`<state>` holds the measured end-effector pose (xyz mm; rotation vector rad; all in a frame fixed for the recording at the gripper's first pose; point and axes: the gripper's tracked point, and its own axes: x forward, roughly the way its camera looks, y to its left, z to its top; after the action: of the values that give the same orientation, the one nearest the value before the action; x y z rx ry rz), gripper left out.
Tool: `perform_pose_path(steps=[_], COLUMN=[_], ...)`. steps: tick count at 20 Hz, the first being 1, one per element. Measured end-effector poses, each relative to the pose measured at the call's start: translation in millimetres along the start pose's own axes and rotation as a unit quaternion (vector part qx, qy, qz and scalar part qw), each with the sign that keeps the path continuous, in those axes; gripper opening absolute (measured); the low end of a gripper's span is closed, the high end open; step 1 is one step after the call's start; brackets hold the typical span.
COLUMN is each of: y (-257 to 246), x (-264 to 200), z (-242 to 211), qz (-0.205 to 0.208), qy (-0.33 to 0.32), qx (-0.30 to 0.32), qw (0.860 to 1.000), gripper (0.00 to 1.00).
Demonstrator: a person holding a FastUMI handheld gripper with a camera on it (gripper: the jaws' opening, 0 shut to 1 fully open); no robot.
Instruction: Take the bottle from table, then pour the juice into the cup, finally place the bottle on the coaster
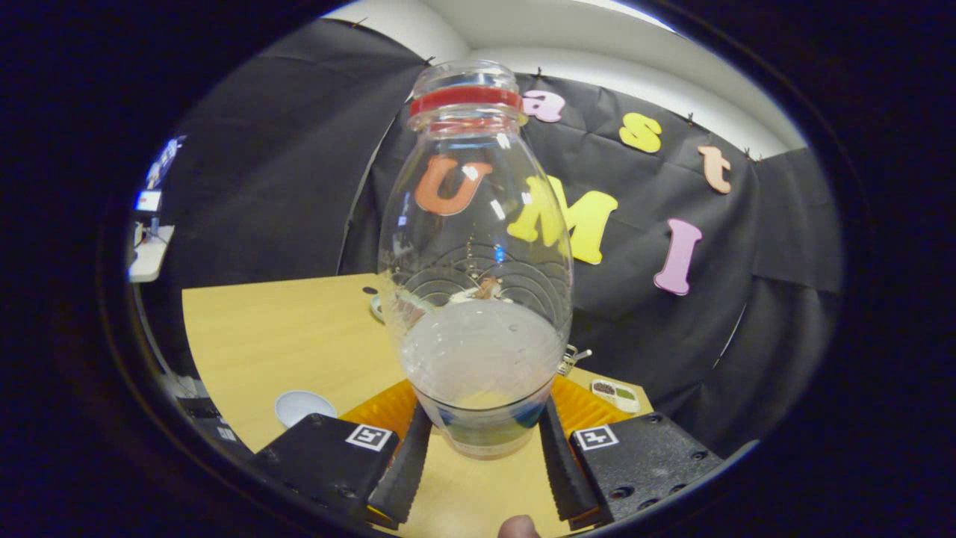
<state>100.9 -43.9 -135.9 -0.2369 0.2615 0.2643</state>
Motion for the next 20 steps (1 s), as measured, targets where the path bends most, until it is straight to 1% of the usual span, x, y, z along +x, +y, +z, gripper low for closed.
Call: perform_pose_path(steps=[1,4,6,9,17,20], y=[-4,-14,-17,-19,12,26], x=[6,27,46,79,152,175], z=[4,8,5,-4,-55,-78], qz=[0.0,-0.003,-0.001,0.0,0.025,0.033], qy=[-0.008,-0.023,-0.023,-0.007,0.045,0.068], qx=[0.021,0.057,0.083,0.104,0.115,0.127], qw=[1.0,0.998,0.996,0.995,0.992,0.989], gripper=[0.74,0.74,0.74,0.74,0.76,0.77])
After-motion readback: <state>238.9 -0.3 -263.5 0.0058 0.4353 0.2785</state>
